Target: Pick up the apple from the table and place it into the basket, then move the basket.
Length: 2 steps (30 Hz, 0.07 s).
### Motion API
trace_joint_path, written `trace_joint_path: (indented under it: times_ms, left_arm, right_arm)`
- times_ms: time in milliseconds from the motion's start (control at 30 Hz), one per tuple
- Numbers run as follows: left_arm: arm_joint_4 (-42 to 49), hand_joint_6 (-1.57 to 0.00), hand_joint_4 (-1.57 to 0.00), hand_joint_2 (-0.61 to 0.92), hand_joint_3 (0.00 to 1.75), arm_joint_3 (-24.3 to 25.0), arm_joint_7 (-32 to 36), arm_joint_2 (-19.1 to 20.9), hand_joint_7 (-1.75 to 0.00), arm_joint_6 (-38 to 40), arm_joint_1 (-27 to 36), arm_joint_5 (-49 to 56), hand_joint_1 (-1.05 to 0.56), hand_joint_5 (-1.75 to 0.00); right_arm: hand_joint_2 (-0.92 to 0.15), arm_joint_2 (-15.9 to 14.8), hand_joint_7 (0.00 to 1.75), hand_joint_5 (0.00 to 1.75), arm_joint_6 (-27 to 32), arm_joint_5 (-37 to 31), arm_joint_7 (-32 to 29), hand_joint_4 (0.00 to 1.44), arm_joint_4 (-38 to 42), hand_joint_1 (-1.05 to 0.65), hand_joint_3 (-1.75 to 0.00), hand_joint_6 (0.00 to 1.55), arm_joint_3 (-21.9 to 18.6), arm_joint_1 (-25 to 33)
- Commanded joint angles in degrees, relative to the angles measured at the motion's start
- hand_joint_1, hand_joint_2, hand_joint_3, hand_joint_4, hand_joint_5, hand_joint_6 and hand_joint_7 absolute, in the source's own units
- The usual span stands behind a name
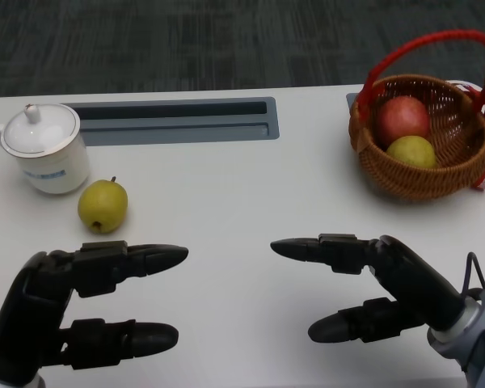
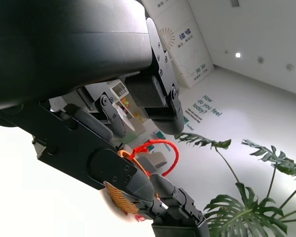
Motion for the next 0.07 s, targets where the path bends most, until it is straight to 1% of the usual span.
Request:
trace_joint_path:
  times_ms: [33, 67]
  left_arm:
    - [-0.5, -0.94, -1.0, 0.68, 0.0, 0.1, -1.1, 0.7, -0.01, 0.1, -0.2, -1.3, -0.37, -0.02]
    - [-0.5, -0.94, -1.0, 0.68, 0.0, 0.1, -1.2, 0.7, -0.01, 0.1, -0.2, -1.4, -0.37, -0.01]
  right_arm:
    - [-0.79, -1.1, 0.0, 0.0, -0.5, -0.3, -1.6, 0.54, -0.8, -0.52, -0.01, 0.51, 0.2, 0.9]
    - [-0.79, -1.1, 0.0, 0.0, -0.5, -0.3, -1.7, 0.54, -0.9, -0.52, -0.01, 0.51, 0.3, 0.9]
